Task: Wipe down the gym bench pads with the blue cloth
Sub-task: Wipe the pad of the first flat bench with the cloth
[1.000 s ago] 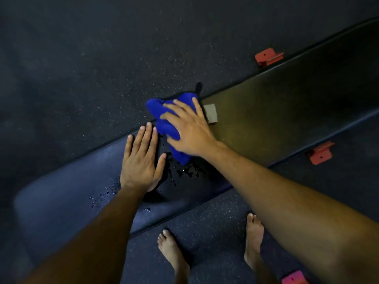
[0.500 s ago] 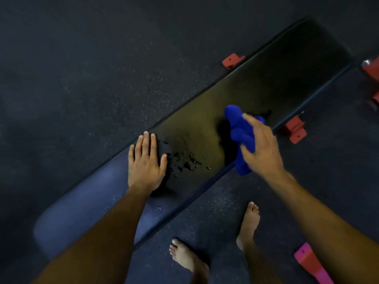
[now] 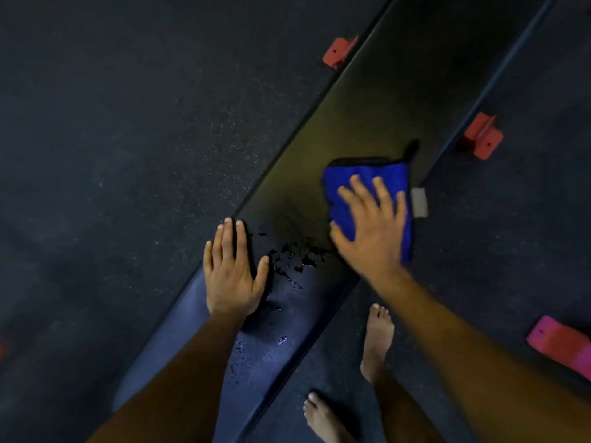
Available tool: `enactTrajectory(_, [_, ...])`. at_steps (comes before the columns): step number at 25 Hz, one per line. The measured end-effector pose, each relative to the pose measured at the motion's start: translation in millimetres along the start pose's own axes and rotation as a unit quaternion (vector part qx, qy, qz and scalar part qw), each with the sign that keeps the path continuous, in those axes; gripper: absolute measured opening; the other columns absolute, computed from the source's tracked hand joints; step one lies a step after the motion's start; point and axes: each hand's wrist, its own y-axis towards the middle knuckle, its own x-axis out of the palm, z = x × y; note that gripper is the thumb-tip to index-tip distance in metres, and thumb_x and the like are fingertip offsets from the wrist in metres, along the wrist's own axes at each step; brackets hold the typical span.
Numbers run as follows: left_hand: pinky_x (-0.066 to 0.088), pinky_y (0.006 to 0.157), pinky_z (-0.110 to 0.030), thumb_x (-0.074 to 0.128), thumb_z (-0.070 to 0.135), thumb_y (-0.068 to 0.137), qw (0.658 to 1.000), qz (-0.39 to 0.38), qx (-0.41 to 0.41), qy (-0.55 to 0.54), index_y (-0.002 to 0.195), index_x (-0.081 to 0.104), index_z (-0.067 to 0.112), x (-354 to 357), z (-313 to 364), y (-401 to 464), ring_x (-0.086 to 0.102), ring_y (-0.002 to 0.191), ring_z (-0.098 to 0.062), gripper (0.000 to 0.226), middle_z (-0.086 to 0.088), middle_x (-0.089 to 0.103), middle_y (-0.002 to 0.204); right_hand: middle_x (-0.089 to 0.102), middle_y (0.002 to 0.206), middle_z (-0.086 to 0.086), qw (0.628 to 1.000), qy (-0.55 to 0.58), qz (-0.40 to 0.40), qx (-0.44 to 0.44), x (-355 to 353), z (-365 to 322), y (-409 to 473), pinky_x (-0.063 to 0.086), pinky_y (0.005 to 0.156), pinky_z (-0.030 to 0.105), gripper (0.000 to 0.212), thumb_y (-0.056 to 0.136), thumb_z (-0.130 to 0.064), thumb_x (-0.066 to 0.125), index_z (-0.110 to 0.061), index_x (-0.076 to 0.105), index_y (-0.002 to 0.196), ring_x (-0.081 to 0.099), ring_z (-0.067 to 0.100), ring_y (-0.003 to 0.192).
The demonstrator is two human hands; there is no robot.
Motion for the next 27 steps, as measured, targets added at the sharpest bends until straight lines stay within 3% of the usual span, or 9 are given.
enactTrajectory(4, [0.014,0.126,-0.052,0.029,0.057,0.101,1.0,0.002,-0.001,-0.004,0.163,0.019,0.011,-0.1,3.4,-0.7,0.016,0.156,-0.03,0.079,-0.012,0.018,0.169,0.033,0.16,-0.004,0.986,-0.022,-0.063,-0.153,10.4,-23.8,-80.7,0.02,0.117,0.059,0.068,0.085,-0.054,0.062,-0.031,0.044,0.147,0.028,0.028,0.147])
enactTrajectory(6, [0.013,0.125,-0.051,0.029,0.057,0.101,1.0,0.011,0.01,-0.007,0.163,0.019,0.01,1.2,0.6,-0.7,0.018,0.156,-0.03,0.078,-0.013,0.02,0.169,0.035,0.158,0.0,0.984,-0.024,-0.048,-0.167,11.2,0.5,-64.4,0.022,0.116,0.059,0.07,0.084,-0.056,0.06,-0.03,0.043,0.147,0.03,0.029,0.146])
enactTrajectory(10, [0.012,0.126,-0.05,0.028,0.056,0.102,0.999,0.03,0.028,-0.014,0.163,0.018,0.01,6.2,-4.3,-3.7,0.018,0.155,-0.03,0.077,-0.013,0.019,0.169,0.032,0.159,0.008,0.998,0.045,0.035,0.025,7.8,39.1,-0.3,0.02,0.114,0.068,0.066,0.087,-0.059,0.056,-0.026,0.048,0.143,0.02,0.037,0.148])
enactTrajectory(14, [0.015,0.125,-0.052,0.027,0.056,0.102,0.998,0.045,0.032,-0.012,0.163,0.017,0.009,8.2,-5.6,-5.5,0.018,0.155,-0.031,0.077,-0.015,0.02,0.168,0.024,0.162,0.01,0.98,0.127,0.075,0.135,25.6,-8.8,-31.7,0.022,0.116,0.064,0.066,0.088,-0.05,0.062,-0.024,0.044,0.146,0.01,0.039,0.151])
enactTrajectory(18, [0.016,0.125,-0.052,0.027,0.056,0.102,0.998,0.043,0.028,-0.019,0.163,0.017,0.009,7.4,-6.8,-6.9,0.02,0.154,-0.032,0.077,-0.016,0.021,0.168,0.019,0.164,0.005,0.99,0.087,0.014,0.109,44.6,-77.8,-128.6,0.023,0.115,0.066,0.067,0.089,-0.05,0.059,-0.029,0.038,0.149,0.005,0.035,0.152])
enactTrajectory(20, [0.016,0.125,-0.052,0.027,0.055,0.102,0.998,0.048,0.027,-0.02,0.162,0.017,0.009,7.4,-6.3,-8.1,0.02,0.154,-0.032,0.077,-0.016,0.021,0.168,0.021,0.163,0.004,0.993,0.086,0.004,0.086,43.5,-67.2,-119.1,0.024,0.113,0.068,0.068,0.089,-0.049,0.063,-0.029,0.038,0.149,0.007,0.034,0.152])
enactTrajectory(24, [0.016,0.125,-0.052,0.027,0.055,0.102,0.999,0.042,0.032,-0.008,0.163,0.015,0.009,11.1,-6.4,-5.3,0.019,0.155,-0.032,0.077,-0.015,0.018,0.169,0.024,0.162,0.002,0.989,0.062,0.025,0.129,29.4,-31.3,-46.1,0.014,0.114,0.07,0.064,0.091,-0.049,0.06,-0.029,0.039,0.148,0.01,0.032,0.152])
enactTrajectory(27, [0.018,0.125,-0.054,0.028,0.054,0.102,0.999,0.037,0.021,-0.008,0.163,0.015,0.009,9.1,-4.6,-4.7,0.019,0.155,-0.033,0.076,-0.015,0.018,0.169,0.024,0.163,0.001,0.989,0.061,0.018,0.131,30.9,-49.7,-61.7,0.01,0.117,0.065,0.068,0.088,-0.043,0.066,-0.03,0.039,0.148,0.011,0.03,0.152])
